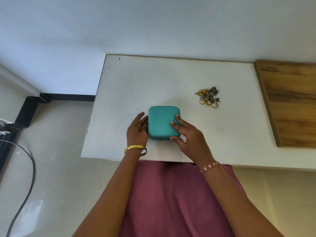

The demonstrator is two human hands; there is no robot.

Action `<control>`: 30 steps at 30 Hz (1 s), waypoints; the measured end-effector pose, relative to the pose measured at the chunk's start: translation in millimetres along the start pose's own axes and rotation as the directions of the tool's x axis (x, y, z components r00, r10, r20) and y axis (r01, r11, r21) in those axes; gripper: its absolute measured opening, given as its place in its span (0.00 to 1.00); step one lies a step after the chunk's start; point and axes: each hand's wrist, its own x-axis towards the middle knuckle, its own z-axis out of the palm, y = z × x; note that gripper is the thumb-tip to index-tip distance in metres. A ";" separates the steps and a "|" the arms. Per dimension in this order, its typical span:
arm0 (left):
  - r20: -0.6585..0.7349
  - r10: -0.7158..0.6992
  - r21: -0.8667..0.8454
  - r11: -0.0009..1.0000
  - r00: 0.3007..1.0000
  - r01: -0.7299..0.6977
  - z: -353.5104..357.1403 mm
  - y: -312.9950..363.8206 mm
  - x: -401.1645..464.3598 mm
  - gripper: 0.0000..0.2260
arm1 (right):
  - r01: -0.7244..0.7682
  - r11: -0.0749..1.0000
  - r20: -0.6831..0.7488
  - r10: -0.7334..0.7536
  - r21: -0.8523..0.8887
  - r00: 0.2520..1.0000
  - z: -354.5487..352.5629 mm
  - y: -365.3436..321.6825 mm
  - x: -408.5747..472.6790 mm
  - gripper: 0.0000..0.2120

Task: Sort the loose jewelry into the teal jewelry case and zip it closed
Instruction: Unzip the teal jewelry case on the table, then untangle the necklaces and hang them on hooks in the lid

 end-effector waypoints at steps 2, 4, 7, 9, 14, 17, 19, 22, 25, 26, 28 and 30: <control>0.021 0.022 0.007 1.000 1.000 -0.022 2.2 -2.7 -10.2 0.21 | -0.066 0.994 0.046 0.062 0.089 0.997 -10.1 -4.3 2.7 0.22; 0.025 0.051 0.057 0.997 0.998 -0.053 1.5 -5.4 -21.1 0.20 | -0.122 0.979 0.067 0.112 0.162 0.991 -19.0 -8.1 7.3 0.21; 0.012 0.068 0.105 0.992 0.998 -0.069 -0.4 -11.3 -29.6 0.18 | -0.171 0.949 0.038 0.167 0.264 0.985 -26.9 -13.9 17.0 0.18; 0.012 0.052 0.109 0.993 0.999 -0.053 -0.7 -13.8 -29.7 0.18 | -0.192 0.913 -0.012 0.210 0.361 0.978 -27.5 -17.6 24.7 0.16; 0.023 0.067 0.118 0.991 0.997 -0.069 0.0 -15.9 -29.9 0.19 | -0.253 0.816 -0.122 0.364 0.520 0.924 -28.7 -20.1 57.9 0.12; 0.020 0.079 0.124 0.989 0.997 -0.081 1.0 -16.4 -29.3 0.19 | -0.266 0.795 -0.164 0.412 0.545 0.896 -26.6 -17.2 80.5 0.09; 0.007 0.080 0.122 0.989 0.997 -0.081 1.6 -16.8 -29.2 0.19 | -0.285 0.789 -0.172 0.437 0.544 0.883 -23.9 -14.1 97.0 0.07; 0.001 0.081 0.112 0.990 0.997 -0.081 2.1 -15.8 -30.0 0.19 | -0.309 0.825 -0.177 0.432 0.473 0.884 -18.3 -9.3 116.7 0.14; -0.007 0.086 0.111 0.990 0.996 -0.084 2.4 -15.5 -30.1 0.18 | -0.329 0.840 -0.175 0.436 0.431 0.883 -11.7 -5.9 126.4 0.21; -0.012 0.086 0.107 0.991 0.996 -0.085 2.4 -15.3 -29.9 0.18 | -0.334 0.836 -0.172 0.441 0.436 0.881 -10.1 -5.2 128.4 0.22; -0.026 0.080 0.097 0.992 0.996 -0.078 3.2 -15.5 -29.7 0.18 | -0.349 0.813 -0.165 0.467 0.466 0.869 -6.2 -2.5 131.3 0.23; -0.042 0.079 0.090 0.993 0.996 -0.075 3.5 -15.0 -30.0 0.18 | -0.371 0.755 -0.159 0.525 0.541 0.836 -2.2 -0.8 133.3 0.24</control>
